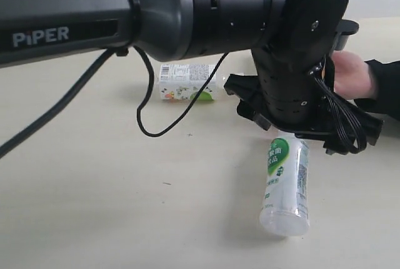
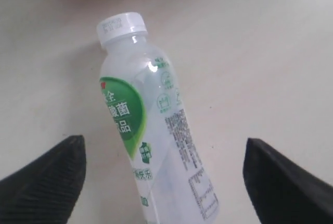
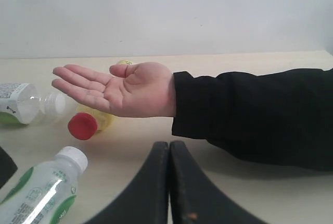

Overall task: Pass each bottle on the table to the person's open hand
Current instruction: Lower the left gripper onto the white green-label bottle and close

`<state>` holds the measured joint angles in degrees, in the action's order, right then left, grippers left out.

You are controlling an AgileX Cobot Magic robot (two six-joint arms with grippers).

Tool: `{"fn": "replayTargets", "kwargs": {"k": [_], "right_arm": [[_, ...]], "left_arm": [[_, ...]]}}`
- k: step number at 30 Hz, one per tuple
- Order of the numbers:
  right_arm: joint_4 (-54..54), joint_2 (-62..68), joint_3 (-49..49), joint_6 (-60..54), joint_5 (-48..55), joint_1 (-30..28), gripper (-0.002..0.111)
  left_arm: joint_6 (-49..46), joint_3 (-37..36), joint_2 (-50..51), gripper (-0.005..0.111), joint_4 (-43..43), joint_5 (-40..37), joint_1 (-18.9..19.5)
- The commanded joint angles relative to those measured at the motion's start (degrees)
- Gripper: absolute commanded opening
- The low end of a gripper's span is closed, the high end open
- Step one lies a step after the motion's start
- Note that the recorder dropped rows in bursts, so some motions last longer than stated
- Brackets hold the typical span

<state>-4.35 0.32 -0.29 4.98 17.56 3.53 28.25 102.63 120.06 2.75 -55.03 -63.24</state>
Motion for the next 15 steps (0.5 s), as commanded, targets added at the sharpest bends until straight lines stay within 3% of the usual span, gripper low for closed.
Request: {"fn": "replayTargets", "kwargs": {"k": [1,15], "right_arm": [[-0.11,-0.32,0.29,-0.29,-0.7,-0.31,0.0],[-0.11,-0.32,0.29,-0.29,0.04,-0.31,0.0]], "left_arm": [[-0.79,-0.05,4.06,0.079,-0.36,0.68,-0.2],[-0.8,-0.05,11.12,0.079,-0.39,2.82,-0.24]]}}
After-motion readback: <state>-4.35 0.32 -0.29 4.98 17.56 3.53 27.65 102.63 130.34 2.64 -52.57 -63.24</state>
